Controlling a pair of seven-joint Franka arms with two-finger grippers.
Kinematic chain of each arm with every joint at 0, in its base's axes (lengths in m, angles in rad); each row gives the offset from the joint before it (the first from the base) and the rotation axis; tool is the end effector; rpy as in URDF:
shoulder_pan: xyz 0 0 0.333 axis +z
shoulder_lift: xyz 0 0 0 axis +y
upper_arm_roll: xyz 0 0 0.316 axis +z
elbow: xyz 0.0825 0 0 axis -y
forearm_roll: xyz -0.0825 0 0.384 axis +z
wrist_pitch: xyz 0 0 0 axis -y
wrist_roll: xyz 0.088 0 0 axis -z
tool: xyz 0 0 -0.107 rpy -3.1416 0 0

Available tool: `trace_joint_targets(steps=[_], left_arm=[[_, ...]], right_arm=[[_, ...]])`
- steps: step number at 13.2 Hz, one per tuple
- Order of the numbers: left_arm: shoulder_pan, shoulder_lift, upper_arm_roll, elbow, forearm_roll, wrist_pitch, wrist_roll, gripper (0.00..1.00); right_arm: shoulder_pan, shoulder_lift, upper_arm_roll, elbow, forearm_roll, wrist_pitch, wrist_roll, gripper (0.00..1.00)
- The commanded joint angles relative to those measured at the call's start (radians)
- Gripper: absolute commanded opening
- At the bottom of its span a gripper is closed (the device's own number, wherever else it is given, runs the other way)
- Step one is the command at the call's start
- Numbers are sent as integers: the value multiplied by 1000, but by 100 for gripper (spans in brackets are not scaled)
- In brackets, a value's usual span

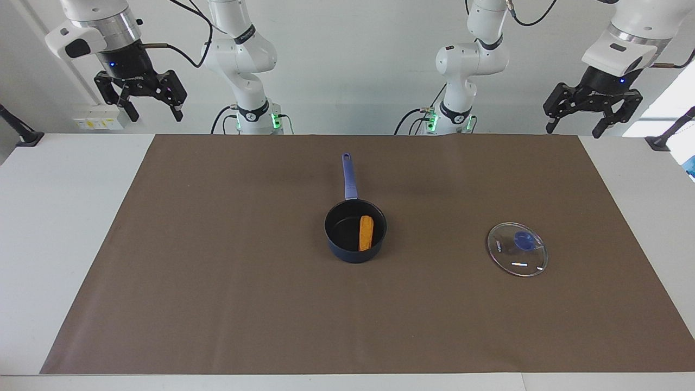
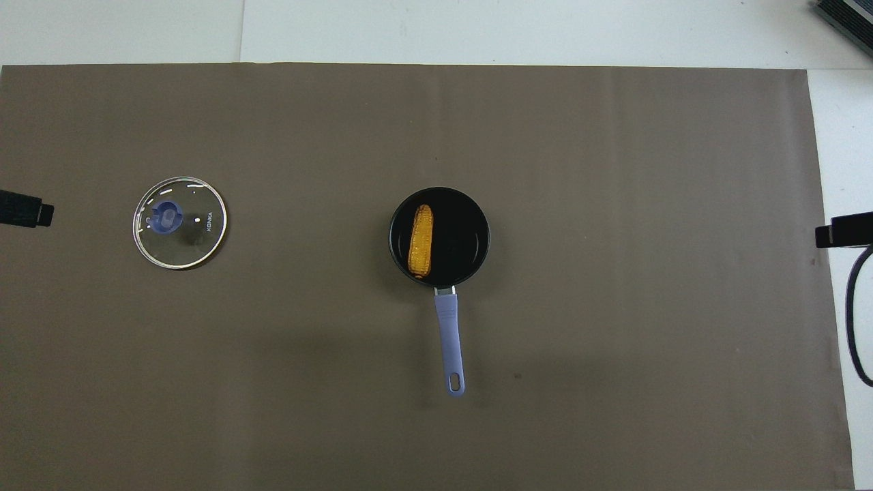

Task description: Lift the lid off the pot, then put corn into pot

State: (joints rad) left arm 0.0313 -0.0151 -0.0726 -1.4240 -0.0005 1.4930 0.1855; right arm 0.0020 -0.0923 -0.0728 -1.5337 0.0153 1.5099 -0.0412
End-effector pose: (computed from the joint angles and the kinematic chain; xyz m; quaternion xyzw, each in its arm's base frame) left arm 0.5396 -0.0227 0.6943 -0.9927 0.1131 -0.0419 0.0033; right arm 0.5170 -0.0372 0.6858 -0.9993 0.0140 -0.0347 0.0090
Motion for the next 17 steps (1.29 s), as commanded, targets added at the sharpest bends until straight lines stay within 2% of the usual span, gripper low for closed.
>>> trace_joint_targets(steps=[1, 12, 17], left_arm=[[-8, -17, 8, -13, 2, -16, -15, 100], [4, -22, 10, -21, 4, -23, -11, 100], [4, -46, 10, -56, 4, -19, -14, 100]], right_arm=[[-8, 5, 8, 9, 9, -19, 39, 100], [-1, 2, 15, 7, 11, -19, 46, 100], [-1, 2, 15, 7, 11, -19, 46, 100]])
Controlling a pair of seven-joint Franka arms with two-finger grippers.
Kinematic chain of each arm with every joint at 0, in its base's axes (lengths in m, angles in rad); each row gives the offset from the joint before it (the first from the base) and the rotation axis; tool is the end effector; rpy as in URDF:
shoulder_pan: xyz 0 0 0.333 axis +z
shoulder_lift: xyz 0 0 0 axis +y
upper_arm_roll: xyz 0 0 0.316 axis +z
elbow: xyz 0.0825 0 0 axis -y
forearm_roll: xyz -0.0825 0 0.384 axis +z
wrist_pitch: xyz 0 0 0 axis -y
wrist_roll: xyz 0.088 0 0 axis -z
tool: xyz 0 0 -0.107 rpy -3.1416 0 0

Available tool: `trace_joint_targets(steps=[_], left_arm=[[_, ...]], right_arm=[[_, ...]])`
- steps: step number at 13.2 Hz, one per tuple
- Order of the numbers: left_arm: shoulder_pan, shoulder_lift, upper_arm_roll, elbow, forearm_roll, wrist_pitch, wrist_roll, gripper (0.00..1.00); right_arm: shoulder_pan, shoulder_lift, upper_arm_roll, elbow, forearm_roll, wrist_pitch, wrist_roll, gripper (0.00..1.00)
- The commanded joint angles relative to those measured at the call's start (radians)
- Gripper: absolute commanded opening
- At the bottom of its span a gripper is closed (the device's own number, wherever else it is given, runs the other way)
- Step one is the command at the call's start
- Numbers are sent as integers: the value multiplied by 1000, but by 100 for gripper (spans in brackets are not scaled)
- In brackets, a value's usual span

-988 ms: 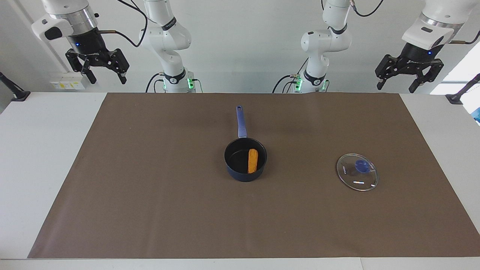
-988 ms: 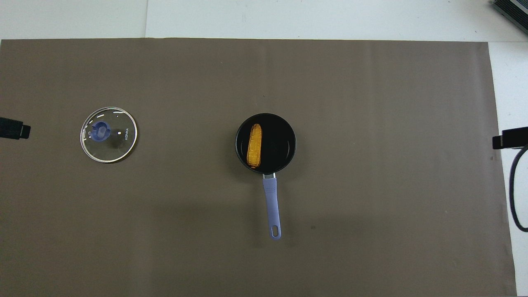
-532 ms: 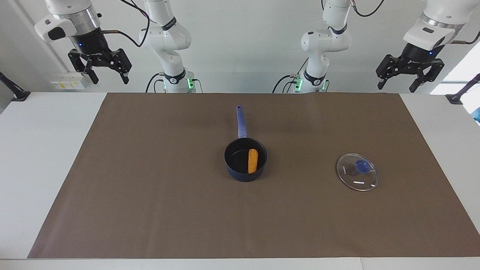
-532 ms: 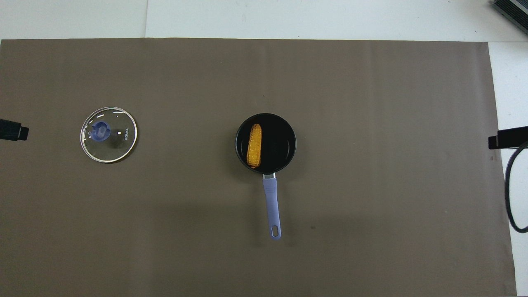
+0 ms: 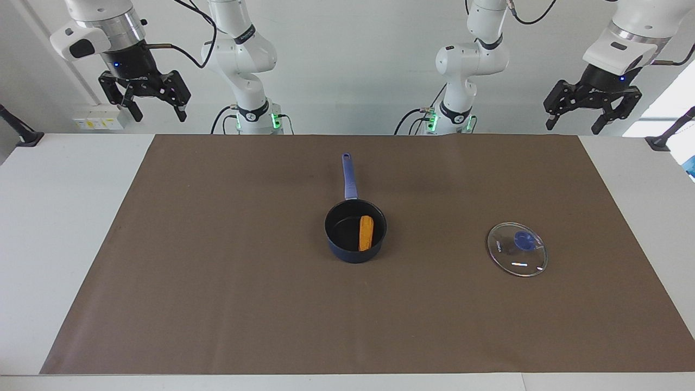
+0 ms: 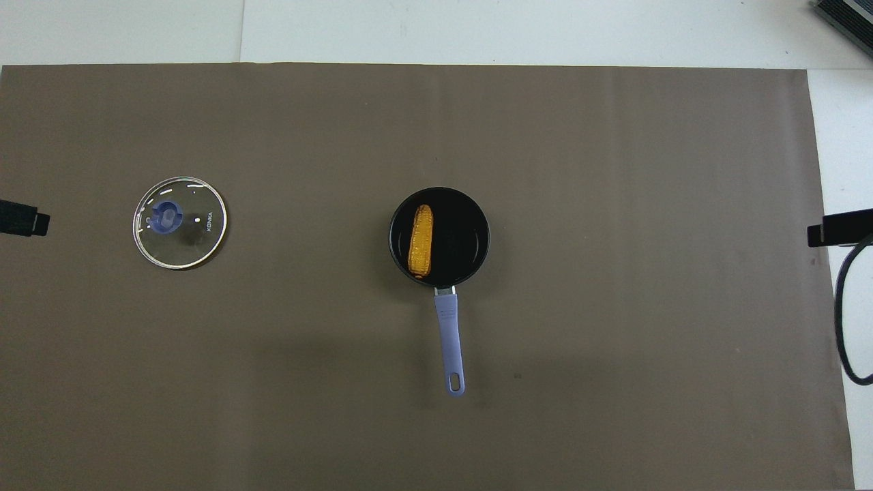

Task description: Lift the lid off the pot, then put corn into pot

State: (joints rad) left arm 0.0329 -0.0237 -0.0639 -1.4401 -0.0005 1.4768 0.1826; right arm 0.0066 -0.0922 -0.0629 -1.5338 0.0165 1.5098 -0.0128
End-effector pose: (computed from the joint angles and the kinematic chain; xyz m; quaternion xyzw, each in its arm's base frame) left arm 0.5358 -0.0172 0.6899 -0.9938 0.1066 -0.0300 0.0028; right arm 0.5176 -0.0292 0.6857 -0.9991 0.0209 -0.0344 0.0099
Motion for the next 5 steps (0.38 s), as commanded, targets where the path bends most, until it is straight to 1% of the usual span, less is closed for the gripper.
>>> trace_joint_targets(steps=[1, 5], left_arm=[[2, -36, 1, -40, 4, -3, -11, 100], [2, -36, 1, -40, 4, 0, -11, 100]], right_arm=[[-5, 2, 5, 6, 10, -19, 17, 100], [-5, 2, 5, 7, 10, -19, 17, 100]])
